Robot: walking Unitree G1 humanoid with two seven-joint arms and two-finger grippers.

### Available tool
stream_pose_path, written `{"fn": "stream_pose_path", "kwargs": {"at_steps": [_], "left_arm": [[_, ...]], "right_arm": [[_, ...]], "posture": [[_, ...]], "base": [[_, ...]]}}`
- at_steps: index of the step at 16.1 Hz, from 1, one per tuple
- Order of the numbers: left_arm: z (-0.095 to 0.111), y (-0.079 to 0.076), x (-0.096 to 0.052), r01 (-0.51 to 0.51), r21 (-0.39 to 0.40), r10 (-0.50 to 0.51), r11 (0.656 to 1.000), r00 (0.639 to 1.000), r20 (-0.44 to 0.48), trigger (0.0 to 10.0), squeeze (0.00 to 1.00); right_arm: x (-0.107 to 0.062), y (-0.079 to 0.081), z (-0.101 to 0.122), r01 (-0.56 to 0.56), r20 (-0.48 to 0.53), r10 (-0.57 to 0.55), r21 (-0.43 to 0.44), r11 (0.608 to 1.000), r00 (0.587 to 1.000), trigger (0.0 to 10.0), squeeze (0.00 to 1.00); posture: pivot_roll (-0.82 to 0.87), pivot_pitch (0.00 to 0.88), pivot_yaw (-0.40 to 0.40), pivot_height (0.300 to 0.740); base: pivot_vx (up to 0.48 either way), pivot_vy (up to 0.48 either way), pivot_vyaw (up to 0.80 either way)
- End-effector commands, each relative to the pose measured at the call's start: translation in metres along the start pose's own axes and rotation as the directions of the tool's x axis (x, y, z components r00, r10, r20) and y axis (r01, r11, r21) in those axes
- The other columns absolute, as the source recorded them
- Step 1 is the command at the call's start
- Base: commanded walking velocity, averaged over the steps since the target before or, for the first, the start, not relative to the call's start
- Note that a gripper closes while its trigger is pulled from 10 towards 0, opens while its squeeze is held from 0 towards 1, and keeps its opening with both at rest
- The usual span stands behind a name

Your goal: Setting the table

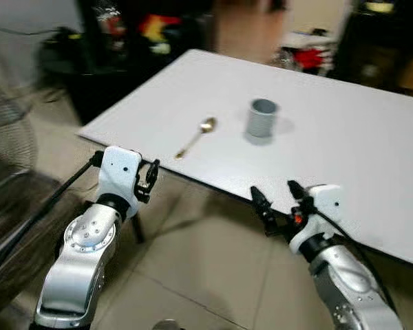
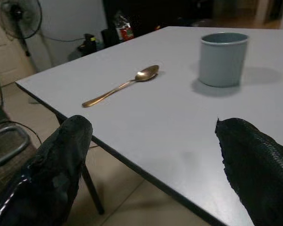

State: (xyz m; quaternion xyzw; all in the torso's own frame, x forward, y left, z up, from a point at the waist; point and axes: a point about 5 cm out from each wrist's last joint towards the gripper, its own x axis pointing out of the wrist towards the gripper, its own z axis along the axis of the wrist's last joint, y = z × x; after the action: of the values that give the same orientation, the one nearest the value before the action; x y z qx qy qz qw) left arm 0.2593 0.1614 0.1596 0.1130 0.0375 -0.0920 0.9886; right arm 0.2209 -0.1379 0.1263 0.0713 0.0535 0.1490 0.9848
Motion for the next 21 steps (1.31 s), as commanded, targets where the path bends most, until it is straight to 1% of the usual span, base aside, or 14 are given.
{"fn": "stream_pose_path", "kwargs": {"at_steps": [1,3,5,6,9,10,11,13,15,16,17,19,21], "left_arm": [[0.000,0.002,-0.001,-0.010,-0.002,0.010,1.000,1.000,0.000,10.0,0.00],[0.000,0.001,-0.001,-0.009,-0.002,0.009,1.000,1.000,-0.002,10.0,0.00],[-0.003,0.003,-0.001,-0.023,-0.017,0.022,1.000,1.000,-0.021,10.0,0.00],[-0.004,0.004,0.000,-0.027,-0.037,0.026,0.999,0.999,-0.024,10.0,0.00],[-0.005,0.001,0.005,-0.019,-0.042,0.017,0.999,1.000,-0.024,10.0,0.00],[-0.005,-0.001,0.007,-0.006,-0.047,0.005,0.999,1.000,-0.025,10.0,0.00],[-0.005,-0.001,0.008,-0.006,-0.051,0.004,0.999,1.000,-0.027,10.0,0.00],[-0.007,0.000,0.007,-0.010,-0.056,0.008,0.998,0.999,-0.033,10.0,0.00],[-0.011,0.001,0.004,-0.026,-0.061,0.023,0.998,0.999,-0.047,10.0,0.00],[-0.012,0.000,0.004,-0.029,-0.060,0.026,0.998,0.998,-0.050,10.0,0.00],[-0.013,0.000,0.001,-0.031,-0.058,0.028,0.998,0.998,-0.054,10.0,0.00],[-0.015,0.003,-0.004,-0.046,-0.057,0.042,0.997,0.997,-0.065,10.0,0.00],[-0.015,0.006,-0.012,-0.045,-0.052,0.041,0.998,0.996,-0.073,10.0,0.00]], "right_arm": [[0.001,-0.002,0.003,0.012,0.009,-0.012,0.012,1.000,1.000,10.0,0.00],[0.002,-0.004,0.003,0.028,0.010,-0.028,0.011,1.000,1.000,10.0,0.00],[0.001,-0.007,0.001,0.057,0.007,-0.057,-0.018,0.998,0.998,10.0,0.00],[-0.001,-0.010,0.000,0.078,0.007,-0.077,-0.027,0.997,0.997,10.0,0.00],[-0.008,-0.017,0.002,0.131,0.012,-0.131,-0.013,0.991,0.991,10.0,0.00],[-0.011,-0.018,0.004,0.143,0.019,-0.142,-0.035,0.989,0.990,10.0,0.00],[-0.012,-0.018,0.005,0.145,0.025,-0.143,-0.049,0.988,0.989,10.0,0.00],[-0.013,-0.021,0.002,0.134,0.007,-0.133,-0.039,0.990,0.991,10.0,0.00],[-0.009,-0.026,0.006,0.170,0.032,-0.168,-0.087,0.982,0.985,10.0,0.00],[-0.008,-0.027,0.005,0.171,0.028,-0.169,-0.094,0.981,0.985,10.0,0.00],[-0.006,-0.025,0.004,0.147,0.016,-0.146,-0.071,0.987,0.989,10.0,0.00],[-0.002,-0.022,0.001,0.132,0.010,-0.132,-0.067,0.989,0.991,10.0,0.00],[0.003,-0.020,-0.003,0.133,0.008,-0.133,-0.032,0.991,0.991,10.0,0.00]], "posture": [[0.03,0.000,-0.012,0.740],[0.03,0.000,-0.011,0.740],[0.02,0.000,-0.007,0.740],[0.02,0.000,-0.005,0.740],[-0.02,0.000,0.023,0.740],[-0.03,0.000,0.028,0.740],[-0.03,0.000,0.029,0.740],[-0.03,0.000,0.019,0.740],[-0.02,0.000,0.004,0.740],[-0.02,0.000,0.004,0.740],[0.00,0.000,-0.021,0.740],[0.01,0.000,-0.030,0.740],[0.05,0.000,-0.043,0.740]], "base": [[0.000,0.000,0.80],[0.000,0.000,0.80],[0.000,0.000,0.80],[0.000,0.000,0.80],[0.000,0.000,0.80],[0.000,0.000,0.80],[0.000,0.000,0.80],[0.000,0.000,0.80],[0.000,0.000,0.80],[0.000,0.000,0.80],[0.000,0.000,0.80],[0.000,0.000,0.80],[0.000,0.000,0.80]]}}
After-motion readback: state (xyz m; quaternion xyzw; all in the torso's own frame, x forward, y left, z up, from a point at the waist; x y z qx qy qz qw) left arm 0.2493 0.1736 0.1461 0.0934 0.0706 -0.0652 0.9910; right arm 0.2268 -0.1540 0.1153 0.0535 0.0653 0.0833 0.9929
